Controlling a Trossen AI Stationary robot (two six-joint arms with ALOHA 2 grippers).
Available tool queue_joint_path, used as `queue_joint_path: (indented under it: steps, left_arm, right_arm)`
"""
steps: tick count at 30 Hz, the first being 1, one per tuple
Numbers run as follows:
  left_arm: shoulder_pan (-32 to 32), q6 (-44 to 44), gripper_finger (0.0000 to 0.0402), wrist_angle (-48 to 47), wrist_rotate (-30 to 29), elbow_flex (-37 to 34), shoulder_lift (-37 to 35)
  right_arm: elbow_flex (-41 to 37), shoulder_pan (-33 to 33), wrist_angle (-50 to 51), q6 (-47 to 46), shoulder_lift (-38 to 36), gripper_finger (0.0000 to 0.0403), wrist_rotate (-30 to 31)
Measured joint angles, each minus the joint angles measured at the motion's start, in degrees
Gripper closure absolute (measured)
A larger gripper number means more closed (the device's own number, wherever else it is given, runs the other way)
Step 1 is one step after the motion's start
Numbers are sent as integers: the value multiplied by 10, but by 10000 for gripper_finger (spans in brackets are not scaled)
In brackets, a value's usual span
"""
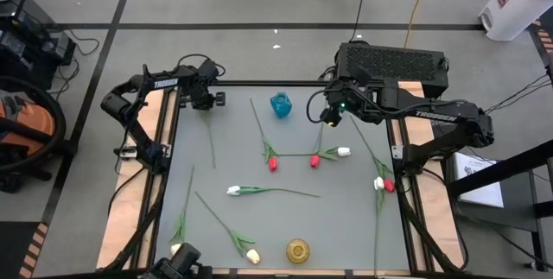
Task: Sort flowers into vase by color
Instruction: Put the top left yellow flower into the blue vase
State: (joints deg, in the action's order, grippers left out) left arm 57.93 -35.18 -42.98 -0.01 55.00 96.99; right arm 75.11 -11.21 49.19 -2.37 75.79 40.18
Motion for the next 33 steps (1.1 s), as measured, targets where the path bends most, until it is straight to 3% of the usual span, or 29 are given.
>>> queue_joint_path:
  steps: [7, 33]
  left_arm:
    - [0, 15, 396, -3, 2, 0, 0]
    - [-19, 136, 398, -11, 13, 9, -1]
  right_arm:
    - [0, 0, 0, 0, 0, 298, 0]
    - [0, 0, 0, 0, 0, 298, 0]
